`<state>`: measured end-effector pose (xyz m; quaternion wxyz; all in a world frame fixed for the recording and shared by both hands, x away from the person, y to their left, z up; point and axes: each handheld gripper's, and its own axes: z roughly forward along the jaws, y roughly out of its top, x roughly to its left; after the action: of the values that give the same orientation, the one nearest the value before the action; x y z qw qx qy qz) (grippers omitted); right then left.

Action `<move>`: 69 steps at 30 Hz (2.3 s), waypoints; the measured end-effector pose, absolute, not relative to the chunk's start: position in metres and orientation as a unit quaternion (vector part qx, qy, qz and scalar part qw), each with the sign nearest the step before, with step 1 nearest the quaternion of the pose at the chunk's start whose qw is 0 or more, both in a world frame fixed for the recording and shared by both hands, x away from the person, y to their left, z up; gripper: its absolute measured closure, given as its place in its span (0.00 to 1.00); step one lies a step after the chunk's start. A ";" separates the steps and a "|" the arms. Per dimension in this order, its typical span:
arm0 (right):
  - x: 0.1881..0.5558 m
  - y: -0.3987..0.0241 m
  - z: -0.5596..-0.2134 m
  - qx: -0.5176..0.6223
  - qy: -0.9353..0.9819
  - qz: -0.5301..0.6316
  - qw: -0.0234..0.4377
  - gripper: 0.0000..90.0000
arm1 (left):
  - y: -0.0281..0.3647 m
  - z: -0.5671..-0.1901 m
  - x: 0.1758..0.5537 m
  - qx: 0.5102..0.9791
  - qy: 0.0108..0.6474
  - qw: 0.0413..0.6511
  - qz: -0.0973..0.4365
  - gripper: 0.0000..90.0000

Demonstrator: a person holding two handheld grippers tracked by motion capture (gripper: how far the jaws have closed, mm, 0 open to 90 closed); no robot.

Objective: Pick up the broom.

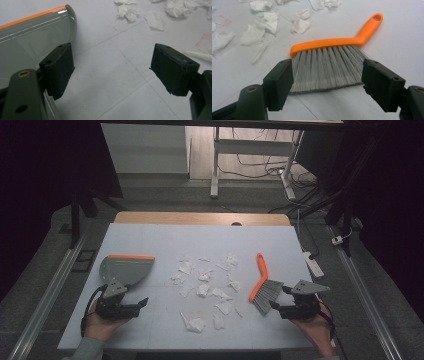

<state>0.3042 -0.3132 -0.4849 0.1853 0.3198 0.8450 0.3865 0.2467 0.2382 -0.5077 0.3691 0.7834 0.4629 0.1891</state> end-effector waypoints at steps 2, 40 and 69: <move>0.304 -0.313 -0.486 0.322 0.845 0.386 0.185 0.30 | 0.239 -0.508 0.247 0.782 0.465 0.370 0.189 0.22; 0.310 -0.296 -0.479 0.337 0.852 0.360 0.176 0.36 | 0.234 -0.507 0.246 0.786 0.449 0.370 0.209 0.22; 0.431 -0.245 -0.452 0.480 0.850 0.191 0.101 0.38 | 0.233 -0.510 0.248 0.793 0.445 0.362 0.204 0.22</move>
<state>0.4313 -0.2454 -0.4519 0.1015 0.4797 0.8504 0.1908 0.2476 0.2334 -0.5103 0.3624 0.7929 0.4453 0.2043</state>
